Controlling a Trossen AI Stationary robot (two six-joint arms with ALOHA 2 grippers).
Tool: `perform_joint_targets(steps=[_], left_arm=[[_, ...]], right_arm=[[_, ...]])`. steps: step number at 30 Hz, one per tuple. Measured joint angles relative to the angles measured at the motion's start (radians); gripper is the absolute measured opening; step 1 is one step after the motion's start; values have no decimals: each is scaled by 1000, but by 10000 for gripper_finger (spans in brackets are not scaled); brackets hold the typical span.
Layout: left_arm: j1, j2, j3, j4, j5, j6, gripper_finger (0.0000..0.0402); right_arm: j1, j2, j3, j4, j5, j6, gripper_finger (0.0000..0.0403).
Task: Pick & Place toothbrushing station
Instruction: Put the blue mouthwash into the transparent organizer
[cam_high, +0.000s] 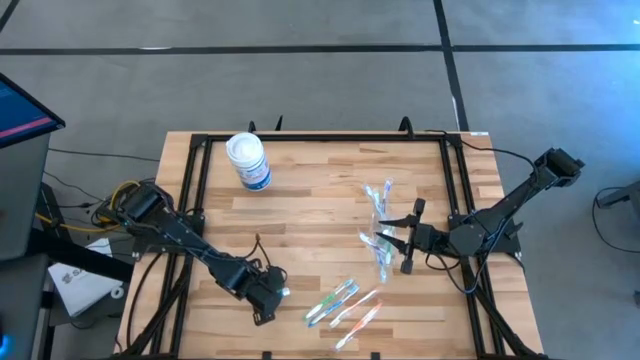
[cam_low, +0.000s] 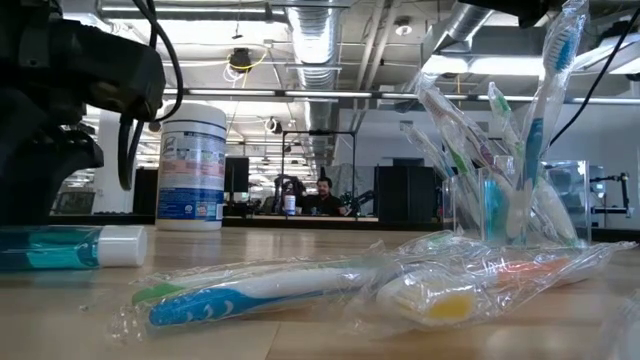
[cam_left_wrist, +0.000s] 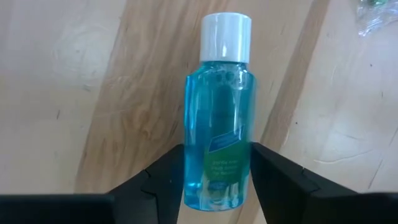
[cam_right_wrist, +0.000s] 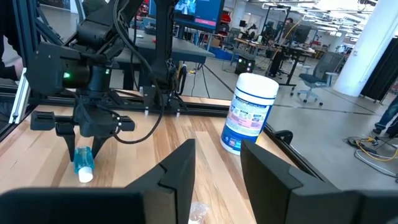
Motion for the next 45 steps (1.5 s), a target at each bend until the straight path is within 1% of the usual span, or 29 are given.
perform_joint_targets(steps=[7,10,18,21,25,28,32,37,41,45], left_arm=[[2,2,-1,8,-56,0,137],[9,4,-1,18,-82,0,135],[26,4,-2,18,-89,0,133],[26,-15,-3,18,-107,0,132],[27,-66,-11,-7,-191,12,132],[26,-117,-6,15,-281,42,132],[30,-152,-6,15,-389,86,132],[54,-170,-6,30,-442,138,132],[79,-170,-6,49,-508,203,132],[111,-170,-5,114,-526,290,132]], right_arm=[[0,0,0,-2,0,0,118],[0,0,0,-3,0,0,118],[0,0,0,-3,0,0,118],[0,0,0,-3,0,0,118],[0,0,0,-3,0,0,118],[0,0,0,-3,0,0,118],[-1,1,0,-3,0,5,118],[-1,14,0,0,-1,9,118],[-9,15,0,1,-4,11,118],[-25,15,0,16,-4,40,118]])
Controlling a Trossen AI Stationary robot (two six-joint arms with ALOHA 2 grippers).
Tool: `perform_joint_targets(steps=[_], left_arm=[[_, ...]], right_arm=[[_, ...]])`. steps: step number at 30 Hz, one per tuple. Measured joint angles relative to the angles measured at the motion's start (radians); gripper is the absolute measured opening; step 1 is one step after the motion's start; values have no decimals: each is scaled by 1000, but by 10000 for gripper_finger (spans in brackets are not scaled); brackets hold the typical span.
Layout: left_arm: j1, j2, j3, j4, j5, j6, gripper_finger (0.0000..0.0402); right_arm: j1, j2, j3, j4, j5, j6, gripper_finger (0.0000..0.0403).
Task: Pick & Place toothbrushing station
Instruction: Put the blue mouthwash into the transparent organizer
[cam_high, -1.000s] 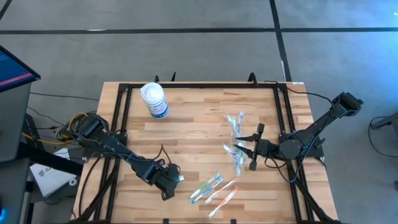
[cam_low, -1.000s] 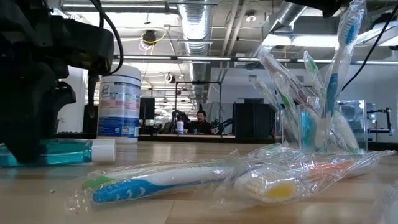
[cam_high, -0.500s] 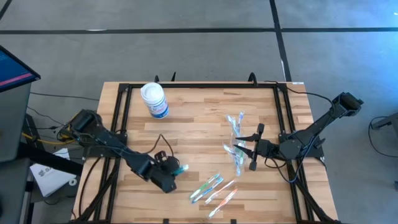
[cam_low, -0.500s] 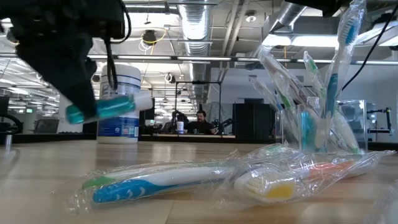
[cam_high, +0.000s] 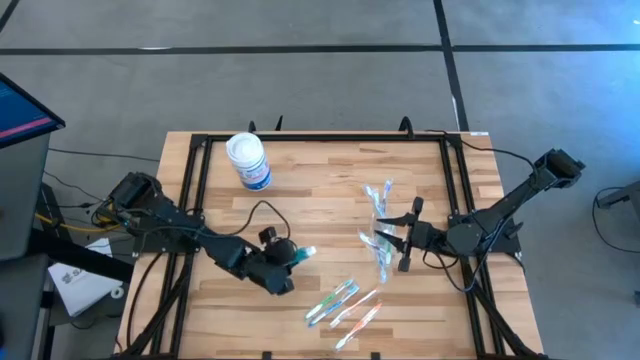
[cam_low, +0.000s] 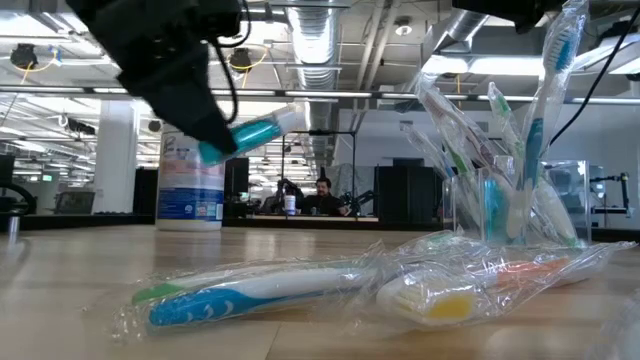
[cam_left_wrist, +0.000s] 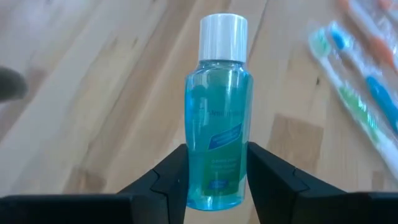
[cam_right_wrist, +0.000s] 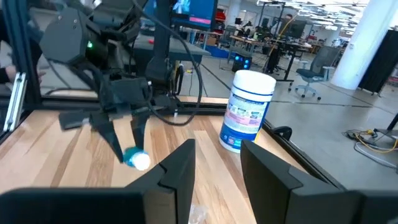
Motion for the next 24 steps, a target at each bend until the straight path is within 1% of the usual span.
perform_joint_targets(steps=[12,15,18,24], left_arm=[[57,-2,2,338,-5,309,132],[72,-2,2,432,-4,383,132],[90,-3,2,523,1,455,132],[143,-3,2,690,90,566,132]], right_arm=[[-18,0,0,8,-14,13,118],[-24,0,0,17,-36,13,118],[-45,0,0,42,-82,13,118],[-107,0,0,56,-160,13,118]])
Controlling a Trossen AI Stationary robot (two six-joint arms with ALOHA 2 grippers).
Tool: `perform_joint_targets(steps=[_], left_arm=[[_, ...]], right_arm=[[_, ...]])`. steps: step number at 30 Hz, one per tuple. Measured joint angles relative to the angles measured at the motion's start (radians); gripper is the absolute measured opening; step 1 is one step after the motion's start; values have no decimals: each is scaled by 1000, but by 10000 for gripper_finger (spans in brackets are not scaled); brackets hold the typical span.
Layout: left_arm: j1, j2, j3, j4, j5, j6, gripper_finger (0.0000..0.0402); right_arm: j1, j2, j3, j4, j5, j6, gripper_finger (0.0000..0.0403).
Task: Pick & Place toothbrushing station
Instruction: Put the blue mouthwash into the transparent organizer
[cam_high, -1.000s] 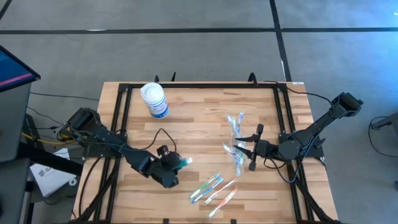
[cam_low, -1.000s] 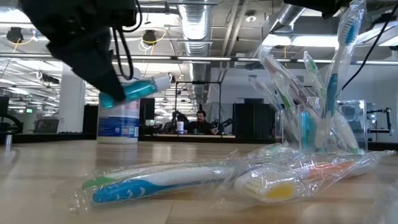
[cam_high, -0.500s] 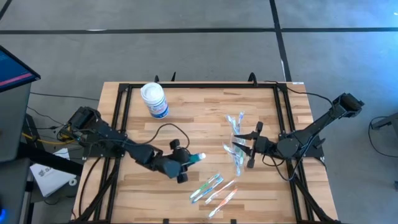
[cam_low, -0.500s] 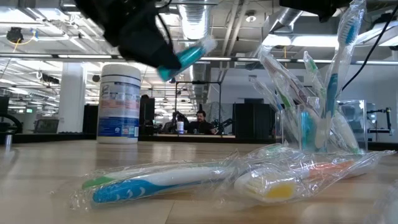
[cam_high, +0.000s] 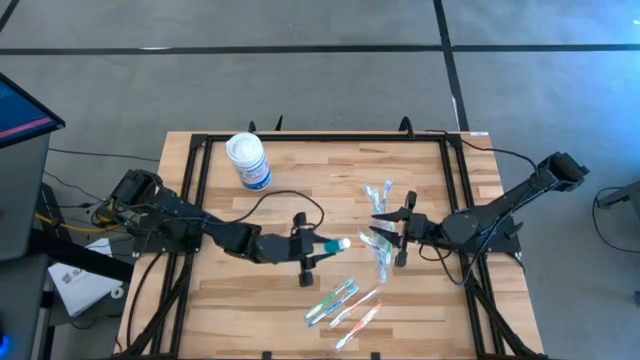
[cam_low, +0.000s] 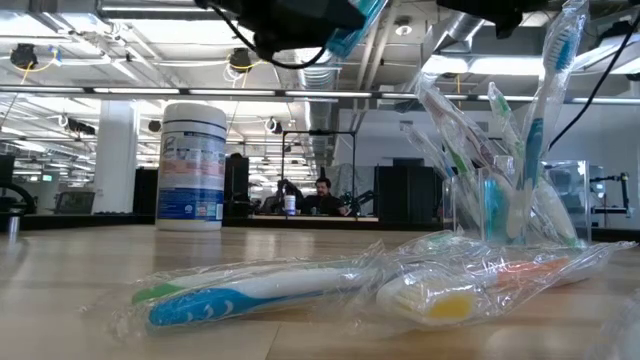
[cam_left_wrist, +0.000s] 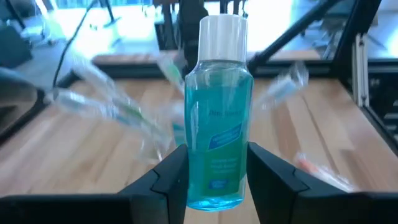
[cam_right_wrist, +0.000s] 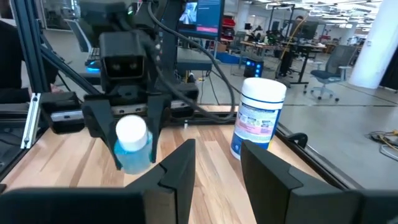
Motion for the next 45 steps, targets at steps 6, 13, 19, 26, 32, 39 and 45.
perform_joint_targets(steps=[6,13,19,26,32,39,45], left_arm=[[62,0,0,101,59,68,132],[144,0,0,187,185,76,132],[191,0,0,222,282,76,132],[217,-1,1,250,369,76,132],[218,-1,1,277,386,103,132],[219,-1,1,302,390,123,132],[224,-1,1,307,392,125,132]], right_arm=[[-41,0,0,43,-66,-15,118],[-82,0,0,114,-168,-64,118],[-121,0,0,132,-245,-82,118],[-147,0,0,176,-306,-107,121],[-163,3,0,195,-340,-115,154],[-181,73,0,303,-346,-152,198],[-188,126,0,390,-346,-168,208]])
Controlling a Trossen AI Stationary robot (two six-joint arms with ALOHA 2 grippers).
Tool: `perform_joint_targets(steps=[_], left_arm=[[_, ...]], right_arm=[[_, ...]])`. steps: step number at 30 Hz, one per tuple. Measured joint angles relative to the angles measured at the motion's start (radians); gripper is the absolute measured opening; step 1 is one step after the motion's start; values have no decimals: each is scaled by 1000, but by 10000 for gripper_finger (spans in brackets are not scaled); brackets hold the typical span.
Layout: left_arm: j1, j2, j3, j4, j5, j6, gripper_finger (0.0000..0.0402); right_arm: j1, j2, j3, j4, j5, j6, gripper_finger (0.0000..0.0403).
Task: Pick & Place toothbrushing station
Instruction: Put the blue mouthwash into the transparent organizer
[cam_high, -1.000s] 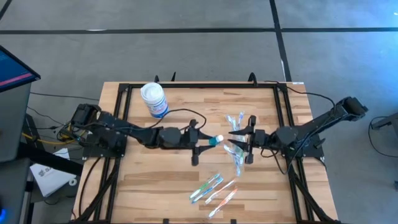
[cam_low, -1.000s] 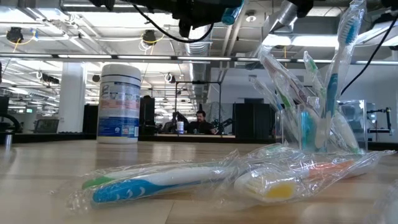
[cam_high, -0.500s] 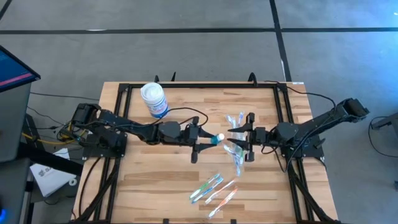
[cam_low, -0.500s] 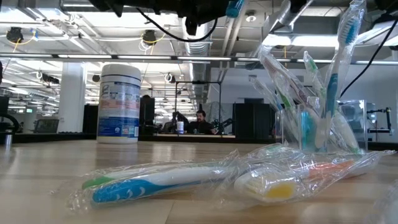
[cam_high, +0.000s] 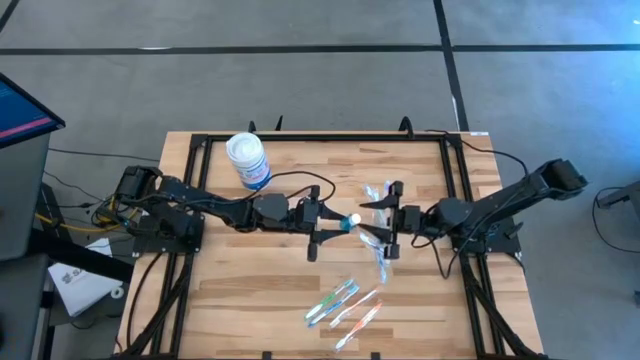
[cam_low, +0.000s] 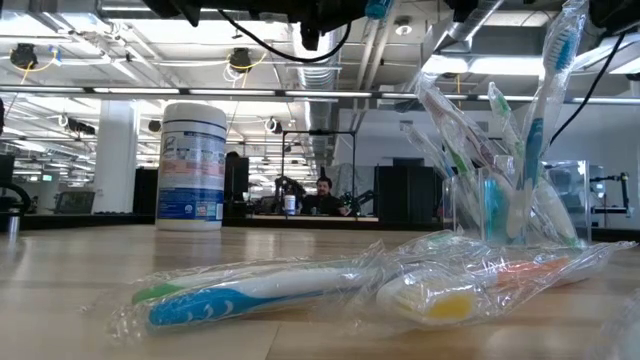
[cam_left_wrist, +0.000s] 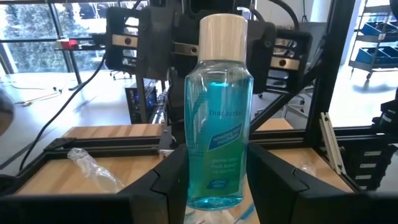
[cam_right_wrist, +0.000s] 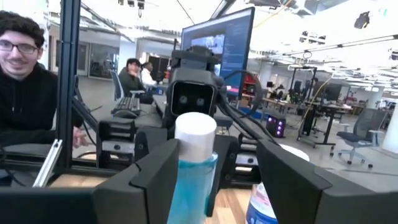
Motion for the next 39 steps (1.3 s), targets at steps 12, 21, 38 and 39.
perform_joint_targets(steps=[12,21,38,39], left_arm=[[0,0,0,7,-4,0,132],[0,0,0,5,0,0,132],[0,0,-2,-4,0,3,132],[0,0,-2,-4,0,3,132]], right_arm=[[-45,102,95,0,-62,0,192],[-46,95,105,1,-98,1,129],[-48,94,106,-39,-133,11,85],[-48,94,106,-39,-133,11,85]])
